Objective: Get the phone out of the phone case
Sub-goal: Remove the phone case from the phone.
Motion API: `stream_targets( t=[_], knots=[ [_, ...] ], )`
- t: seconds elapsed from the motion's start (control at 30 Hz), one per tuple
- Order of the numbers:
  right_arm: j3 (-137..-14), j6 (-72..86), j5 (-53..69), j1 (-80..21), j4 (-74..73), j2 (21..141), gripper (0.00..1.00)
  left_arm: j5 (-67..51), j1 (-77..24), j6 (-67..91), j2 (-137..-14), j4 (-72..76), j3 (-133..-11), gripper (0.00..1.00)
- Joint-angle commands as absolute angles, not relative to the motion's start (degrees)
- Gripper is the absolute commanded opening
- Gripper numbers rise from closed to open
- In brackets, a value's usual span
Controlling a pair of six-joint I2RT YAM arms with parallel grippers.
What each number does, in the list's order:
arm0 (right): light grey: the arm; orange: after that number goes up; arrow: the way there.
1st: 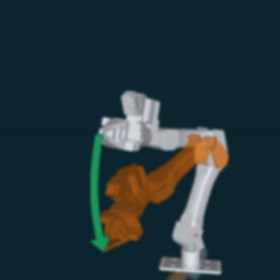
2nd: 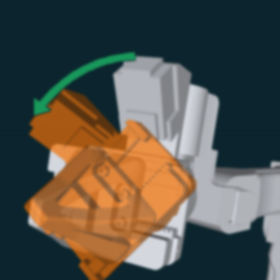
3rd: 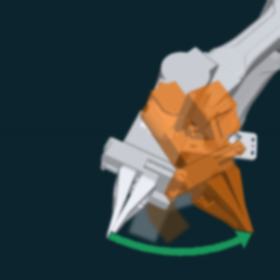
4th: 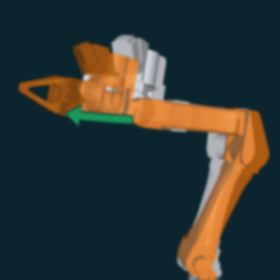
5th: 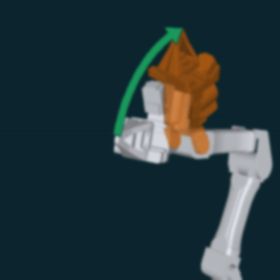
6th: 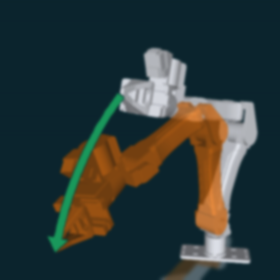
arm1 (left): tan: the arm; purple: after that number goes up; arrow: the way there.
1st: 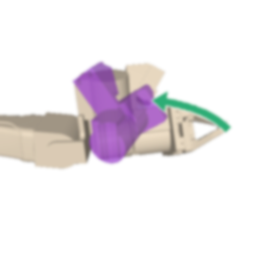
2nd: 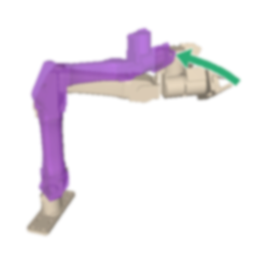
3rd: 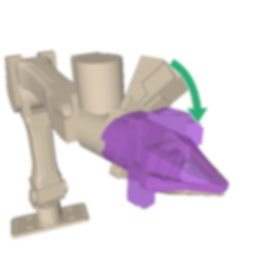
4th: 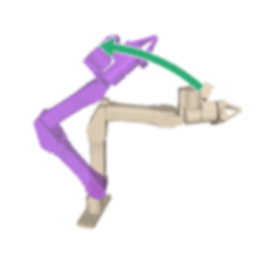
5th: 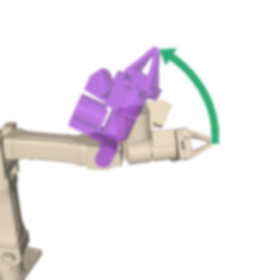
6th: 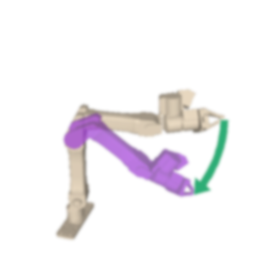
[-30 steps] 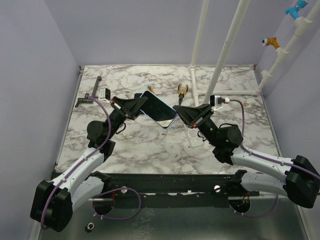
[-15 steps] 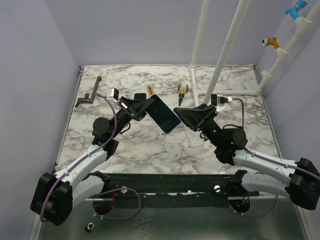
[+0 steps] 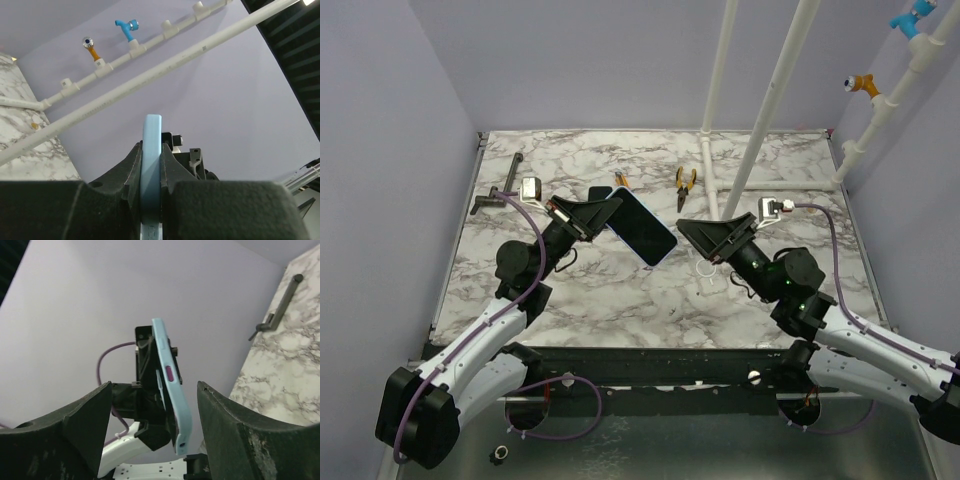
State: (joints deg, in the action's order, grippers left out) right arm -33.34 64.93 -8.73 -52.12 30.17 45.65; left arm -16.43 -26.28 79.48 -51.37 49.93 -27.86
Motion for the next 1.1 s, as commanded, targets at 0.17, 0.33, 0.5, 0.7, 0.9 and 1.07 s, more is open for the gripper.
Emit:
stream_targets(
  t=[0.17,0.33,0.5,0.7,0.9,1.07],
  knots=[
    [-35.65,65.86,-7.33,-52.25,31.26,51.70,0.59,-14.51,-26.89,75.30,-48.65,53.83,-29.91,0.00],
    [-34.93,67.57,-6.07,-52.21,34.67,53.12,0.41,-13.76,-26.88,75.76,-48.17,53.96,-28.86,0.00],
    [-33.43,68.77,-5.08,-52.16,38.94,53.52,0.30,-13.36,-26.89,75.94,-47.99,54.04,-28.48,0.00],
    [-32.80,69.80,-3.63,-52.21,43.75,54.43,0.19,-12.94,-26.89,76.35,-48.10,54.05,-27.65,0.00],
    [-32.67,70.14,-1.41,-52.21,49.30,55.73,0.09,-12.66,-26.89,77.10,-48.55,53.92,-27.05,0.00],
    [-32.66,70.22,-0.35,-52.22,56.81,57.49,0.01,-12.74,-26.90,79.54,-50.49,53.95,-26.50,0.00]
  ],
)
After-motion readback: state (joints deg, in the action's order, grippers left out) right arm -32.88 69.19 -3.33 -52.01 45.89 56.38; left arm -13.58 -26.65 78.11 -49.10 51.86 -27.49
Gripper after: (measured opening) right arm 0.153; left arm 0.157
